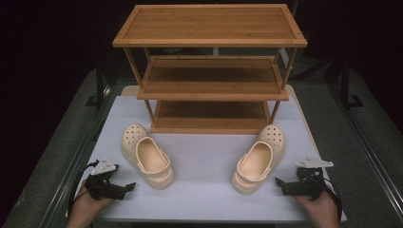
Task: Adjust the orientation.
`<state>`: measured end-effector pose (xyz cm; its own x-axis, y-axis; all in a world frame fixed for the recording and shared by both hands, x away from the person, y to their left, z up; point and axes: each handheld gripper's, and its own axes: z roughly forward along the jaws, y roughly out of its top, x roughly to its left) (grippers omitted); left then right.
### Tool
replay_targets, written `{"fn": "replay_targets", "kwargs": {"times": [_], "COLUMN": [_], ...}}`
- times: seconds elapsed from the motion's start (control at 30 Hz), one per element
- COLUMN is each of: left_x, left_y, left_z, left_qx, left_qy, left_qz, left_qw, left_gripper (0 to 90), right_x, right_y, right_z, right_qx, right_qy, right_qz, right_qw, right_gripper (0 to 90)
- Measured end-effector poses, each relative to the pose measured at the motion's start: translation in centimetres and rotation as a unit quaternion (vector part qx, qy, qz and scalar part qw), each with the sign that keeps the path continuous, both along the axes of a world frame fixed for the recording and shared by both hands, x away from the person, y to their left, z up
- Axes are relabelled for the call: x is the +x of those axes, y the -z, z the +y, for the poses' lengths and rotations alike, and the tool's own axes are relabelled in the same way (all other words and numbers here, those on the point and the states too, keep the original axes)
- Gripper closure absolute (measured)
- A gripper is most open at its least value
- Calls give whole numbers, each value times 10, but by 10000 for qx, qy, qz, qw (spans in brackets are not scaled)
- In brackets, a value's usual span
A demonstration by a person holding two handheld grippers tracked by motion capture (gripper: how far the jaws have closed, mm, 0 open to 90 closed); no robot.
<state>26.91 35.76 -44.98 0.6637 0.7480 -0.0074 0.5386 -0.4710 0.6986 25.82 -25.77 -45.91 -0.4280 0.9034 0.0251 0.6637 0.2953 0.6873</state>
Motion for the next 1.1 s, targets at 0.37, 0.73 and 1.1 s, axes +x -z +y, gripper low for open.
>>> {"fn": "replay_targets", "kwargs": {"times": [0.37, 0.73, 1.1], "left_x": [-3, -4, 8], "left_y": [-4, -22, -37], "left_z": [3, 11, 19], "left_qx": [97, 14, -154], "left_qy": [21, -164, -381], "left_qz": [-158, -213, -13], "left_qw": [9998, 9996, 9992], "left_gripper": [142, 596, 899], "right_x": [0, 0, 0], "right_y": [0, 0, 0], "right_z": [0, 0, 0], "right_qx": [-13, -10, 3], "right_qy": [1, 6, 9], "right_qz": [8, 5, 5], "right_qw": [10000, 10000, 10000], "right_gripper": [0, 0, 0]}}
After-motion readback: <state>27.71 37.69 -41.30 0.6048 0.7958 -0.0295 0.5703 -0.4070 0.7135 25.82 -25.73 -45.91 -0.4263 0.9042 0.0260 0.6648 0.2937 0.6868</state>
